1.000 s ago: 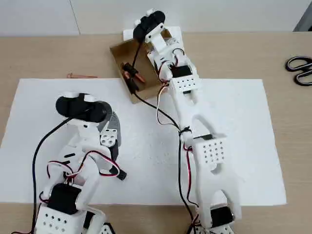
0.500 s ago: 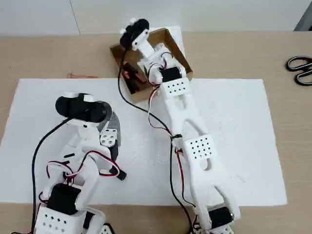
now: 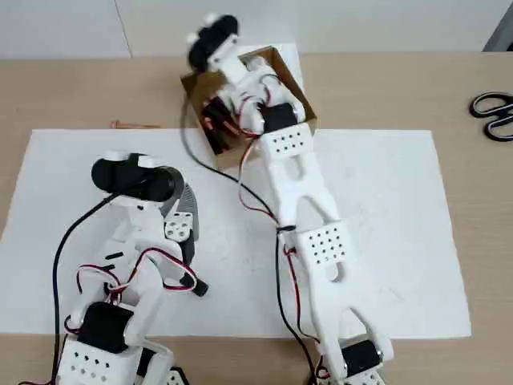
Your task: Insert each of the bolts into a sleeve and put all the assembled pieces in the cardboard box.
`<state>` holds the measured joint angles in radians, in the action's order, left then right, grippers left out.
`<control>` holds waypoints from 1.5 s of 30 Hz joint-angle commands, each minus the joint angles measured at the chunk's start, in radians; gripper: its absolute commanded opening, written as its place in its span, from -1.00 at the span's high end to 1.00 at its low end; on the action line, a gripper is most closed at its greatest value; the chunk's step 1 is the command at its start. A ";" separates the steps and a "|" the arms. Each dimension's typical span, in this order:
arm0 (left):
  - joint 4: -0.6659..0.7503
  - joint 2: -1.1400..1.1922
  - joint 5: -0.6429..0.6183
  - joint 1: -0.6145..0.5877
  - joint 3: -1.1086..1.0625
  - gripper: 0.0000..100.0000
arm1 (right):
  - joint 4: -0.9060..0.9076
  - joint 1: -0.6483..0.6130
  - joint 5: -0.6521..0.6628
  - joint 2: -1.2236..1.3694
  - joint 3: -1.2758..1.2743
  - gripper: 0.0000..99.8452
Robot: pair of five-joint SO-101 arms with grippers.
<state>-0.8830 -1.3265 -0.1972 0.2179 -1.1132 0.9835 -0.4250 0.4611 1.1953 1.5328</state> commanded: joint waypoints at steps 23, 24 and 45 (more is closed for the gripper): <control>0.026 -0.009 0.003 0.008 0.008 0.99 | 0.711 -0.147 0.003 -1.047 0.144 0.71; 0.026 -0.009 0.003 0.008 0.008 0.99 | 0.716 -0.133 0.003 -1.082 0.143 0.71; 0.026 -0.009 0.003 0.008 0.005 0.99 | 0.720 0.182 -0.233 -1.771 -0.586 0.71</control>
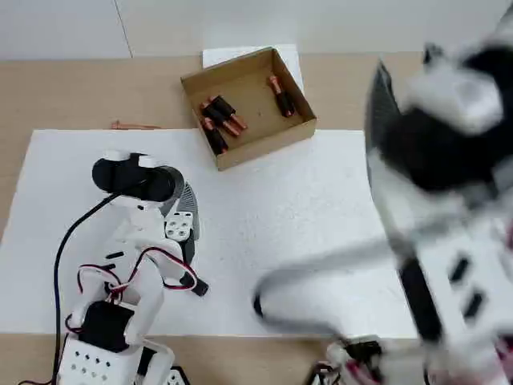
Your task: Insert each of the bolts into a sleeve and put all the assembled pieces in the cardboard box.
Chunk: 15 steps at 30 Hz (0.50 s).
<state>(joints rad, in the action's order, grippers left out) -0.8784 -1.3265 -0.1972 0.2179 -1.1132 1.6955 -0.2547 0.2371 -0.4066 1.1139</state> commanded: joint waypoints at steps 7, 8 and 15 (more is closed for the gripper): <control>0.020 -0.009 0.003 0.008 0.005 0.99 | -0.047 0.116 -0.060 -0.498 -0.859 0.71; 0.020 -0.009 0.003 0.008 0.005 0.99 | -0.102 0.116 -0.092 -0.535 -0.984 0.71; 0.020 -0.011 0.002 -0.005 0.031 0.99 | -0.862 0.071 -0.130 -0.863 -1.916 0.71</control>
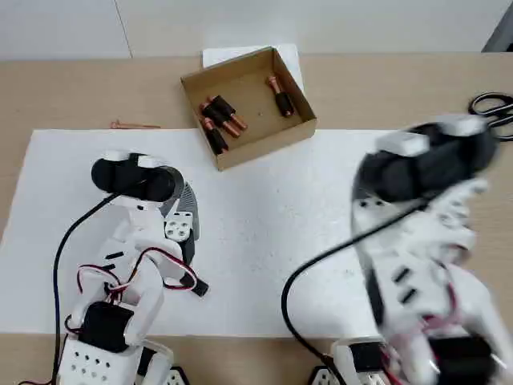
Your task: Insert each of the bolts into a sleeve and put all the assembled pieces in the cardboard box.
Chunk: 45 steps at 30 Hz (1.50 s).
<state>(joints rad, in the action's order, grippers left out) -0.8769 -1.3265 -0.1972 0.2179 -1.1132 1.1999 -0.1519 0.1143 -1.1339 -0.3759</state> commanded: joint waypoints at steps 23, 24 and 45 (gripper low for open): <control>-0.267 -0.158 -0.098 -0.689 0.110 0.99 | -0.662 -0.676 0.055 -0.019 -0.911 0.71; -0.279 -0.184 -0.100 -0.689 0.090 0.99 | -0.657 -0.705 0.052 0.013 -0.904 0.71; -0.345 -0.413 -0.101 -0.690 0.004 0.99 | -0.375 -0.891 0.049 0.713 -0.376 0.40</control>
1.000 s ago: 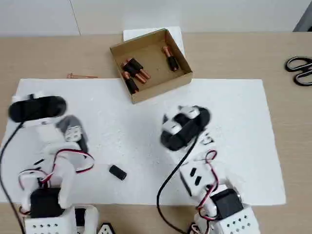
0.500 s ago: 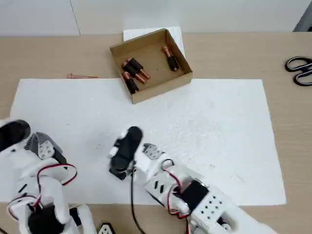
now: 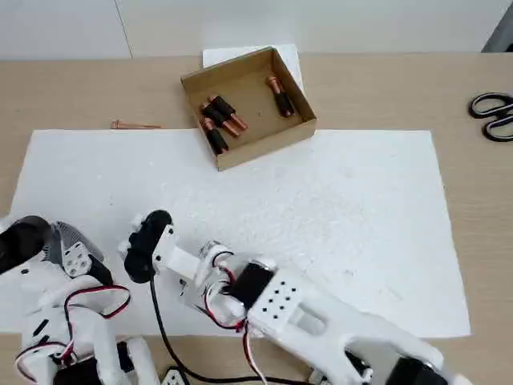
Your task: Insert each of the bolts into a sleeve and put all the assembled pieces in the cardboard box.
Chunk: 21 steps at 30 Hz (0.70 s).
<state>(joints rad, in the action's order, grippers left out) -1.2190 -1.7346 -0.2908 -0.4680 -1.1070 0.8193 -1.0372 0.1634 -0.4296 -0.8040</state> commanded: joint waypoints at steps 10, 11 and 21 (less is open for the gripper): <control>-0.003 -0.005 -0.009 -0.005 -0.004 0.99 | -0.087 -0.024 -0.002 0.113 0.052 0.40; -0.003 -0.005 -0.009 -0.005 -0.007 0.99 | -0.093 -0.039 -0.002 0.130 0.052 0.40; -0.003 -0.009 -0.009 -0.003 -0.033 0.99 | -0.094 -0.107 -0.020 0.311 0.147 0.40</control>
<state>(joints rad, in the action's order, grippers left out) -1.2190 -1.7392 -0.2938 -0.4680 -1.1423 0.7350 -1.1400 0.1634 -0.1565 -0.7165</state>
